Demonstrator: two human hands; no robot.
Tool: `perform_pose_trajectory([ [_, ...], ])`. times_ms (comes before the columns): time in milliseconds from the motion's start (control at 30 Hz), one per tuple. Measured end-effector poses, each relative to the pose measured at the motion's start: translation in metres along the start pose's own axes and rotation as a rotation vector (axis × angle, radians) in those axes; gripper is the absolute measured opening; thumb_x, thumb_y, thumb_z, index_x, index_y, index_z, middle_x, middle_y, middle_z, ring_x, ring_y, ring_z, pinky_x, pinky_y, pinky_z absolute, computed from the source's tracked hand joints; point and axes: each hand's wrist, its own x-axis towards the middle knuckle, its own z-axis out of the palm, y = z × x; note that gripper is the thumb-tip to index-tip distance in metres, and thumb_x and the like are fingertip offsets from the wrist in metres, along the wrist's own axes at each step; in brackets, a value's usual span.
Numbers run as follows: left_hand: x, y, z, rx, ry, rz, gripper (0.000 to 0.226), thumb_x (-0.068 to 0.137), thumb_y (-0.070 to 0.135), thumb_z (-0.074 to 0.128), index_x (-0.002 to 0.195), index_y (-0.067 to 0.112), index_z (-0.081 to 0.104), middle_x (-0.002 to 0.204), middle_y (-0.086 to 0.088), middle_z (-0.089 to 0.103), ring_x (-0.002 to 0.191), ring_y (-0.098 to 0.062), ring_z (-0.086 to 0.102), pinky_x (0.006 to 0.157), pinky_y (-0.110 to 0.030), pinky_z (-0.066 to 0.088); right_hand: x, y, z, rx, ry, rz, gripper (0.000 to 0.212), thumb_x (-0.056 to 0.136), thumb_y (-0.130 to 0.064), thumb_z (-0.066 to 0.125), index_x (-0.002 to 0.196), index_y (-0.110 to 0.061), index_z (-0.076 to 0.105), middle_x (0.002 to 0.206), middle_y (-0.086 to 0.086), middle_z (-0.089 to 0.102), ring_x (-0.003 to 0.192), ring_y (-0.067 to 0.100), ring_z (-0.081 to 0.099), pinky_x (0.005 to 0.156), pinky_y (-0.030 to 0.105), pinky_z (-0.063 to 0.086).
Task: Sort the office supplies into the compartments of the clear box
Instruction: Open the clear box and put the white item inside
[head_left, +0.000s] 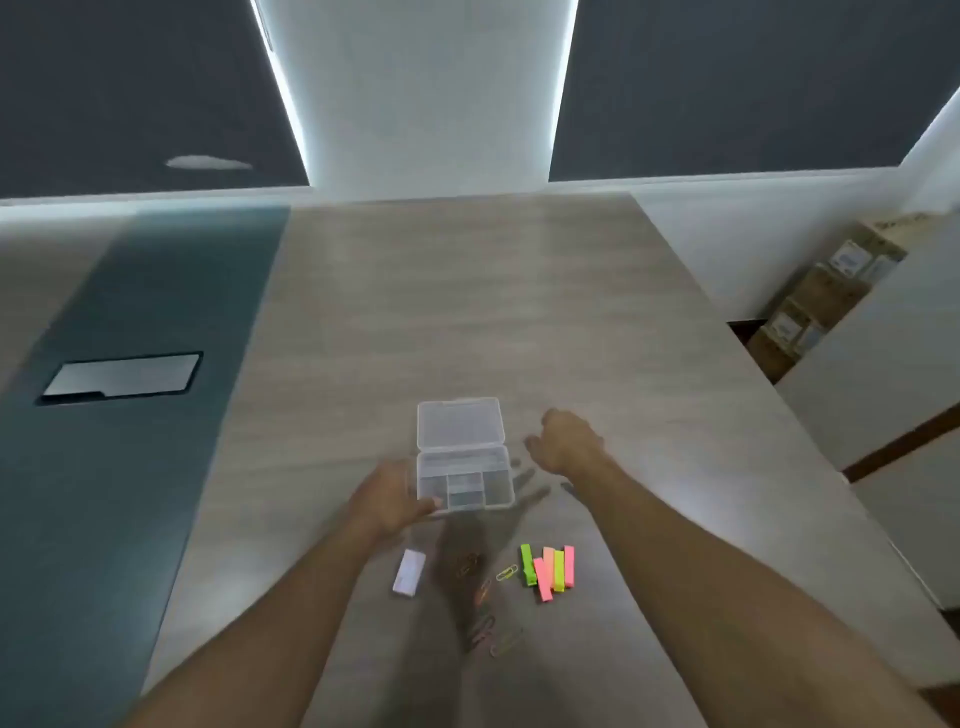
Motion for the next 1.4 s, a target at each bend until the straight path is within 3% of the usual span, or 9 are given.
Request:
perform_pose_trajectory([
  [133, 0.012, -0.022, 0.017, -0.023, 0.015, -0.006, 0.069, 0.063, 0.031, 0.084, 0.124, 0.024, 0.05, 0.122, -0.01, 0.06, 0.106, -0.025, 0.06, 0.077, -0.026, 0.046, -0.007, 0.035, 0.03, -0.142, 0.091, 0.245, 0.054, 0.086, -0.025, 0.061, 0.133, -0.012, 0.036, 0.134, 0.01, 0.045, 0.125, 0.03, 0.042, 0.099, 0.049, 0.042],
  [267, 0.027, -0.029, 0.028, -0.049, 0.068, -0.046, 0.092, 0.061, 0.029, 0.086, 0.137, 0.014, 0.038, 0.139, -0.01, 0.049, 0.124, -0.029, 0.049, 0.097, -0.035, 0.043, -0.001, 0.058, 0.051, -0.148, 0.126, 0.343, 0.048, 0.088, -0.023, 0.059, 0.13, -0.013, 0.037, 0.13, 0.011, 0.046, 0.121, 0.031, 0.043, 0.099, 0.053, 0.041],
  [333, 0.034, -0.034, 0.031, -0.057, 0.079, -0.025, 0.103, 0.054, 0.036, 0.088, 0.141, 0.019, 0.034, 0.139, -0.005, 0.05, 0.126, -0.027, 0.05, 0.1, -0.039, 0.046, 0.001, 0.065, 0.058, -0.157, 0.123, 0.329, 0.04, 0.09, -0.018, 0.056, 0.127, -0.014, 0.041, 0.126, 0.01, 0.05, 0.116, 0.029, 0.047, 0.097, 0.049, 0.044],
  [533, 0.052, -0.044, 0.036, -0.006, 0.061, 0.018, 0.103, 0.054, 0.043, 0.086, 0.141, 0.027, 0.034, 0.14, 0.004, 0.049, 0.126, -0.023, 0.044, 0.102, -0.04, 0.043, 0.011, 0.067, 0.067, -0.002, 0.208, 0.182, 0.035, 0.09, -0.004, 0.053, 0.123, -0.013, 0.048, 0.122, 0.011, 0.049, 0.108, 0.026, 0.048, 0.089, 0.039, 0.051],
  [667, 0.059, -0.05, 0.041, -0.003, 0.059, 0.023, 0.101, 0.058, 0.045, 0.085, 0.142, 0.024, 0.033, 0.141, 0.002, 0.045, 0.127, -0.022, 0.041, 0.104, -0.038, 0.04, 0.026, 0.031, 0.064, 0.178, 0.295, -0.005, 0.034, 0.086, -0.004, 0.062, 0.118, -0.014, 0.058, 0.117, 0.009, 0.055, 0.102, 0.026, 0.054, 0.087, 0.044, 0.053],
  [900, 0.062, -0.056, 0.044, 0.003, 0.077, 0.074, 0.098, 0.057, 0.046, 0.085, 0.14, 0.022, 0.038, 0.139, 0.001, 0.046, 0.125, -0.021, 0.043, 0.104, -0.035, 0.036, 0.036, -0.041, 0.081, -0.031, 0.181, -0.464, 0.031, 0.084, -0.011, 0.07, 0.115, -0.016, 0.065, 0.11, 0.004, 0.061, 0.1, 0.025, 0.053, 0.082, 0.036, 0.047],
  [1100, 0.063, -0.057, 0.044, -0.011, 0.09, 0.097, 0.096, 0.057, 0.043, 0.085, 0.139, 0.022, 0.039, 0.141, 0.001, 0.045, 0.128, -0.022, 0.041, 0.106, -0.033, 0.033, 0.042, -0.057, 0.087, -0.131, 0.096, -0.505, 0.036, 0.081, -0.009, 0.073, 0.115, -0.018, 0.068, 0.108, 0.006, 0.064, 0.099, 0.029, 0.055, 0.078, 0.037, 0.043],
  [1267, 0.061, -0.055, 0.047, 0.006, 0.098, 0.075, 0.095, 0.06, 0.041, 0.084, 0.14, 0.025, 0.035, 0.143, 0.004, 0.042, 0.128, -0.02, 0.038, 0.103, -0.034, 0.036, 0.045, -0.047, 0.094, -0.226, 0.18, -0.577, 0.029, 0.064, -0.013, 0.087, 0.091, -0.019, 0.077, 0.085, 0.006, 0.071, 0.078, 0.028, 0.058, 0.062, 0.037, 0.05],
  [1400, 0.06, -0.056, 0.048, 0.026, 0.094, 0.052, 0.096, 0.061, 0.043, 0.083, 0.142, 0.026, 0.034, 0.144, 0.004, 0.041, 0.128, -0.022, 0.038, 0.103, -0.035, 0.038, 0.033, -0.032, 0.101, -0.381, 0.218, -0.645, 0.035, 0.09, -0.043, 0.058, 0.116, -0.021, 0.064, 0.116, 0.007, 0.06, 0.102, 0.028, 0.053, 0.084, 0.042, 0.049],
])
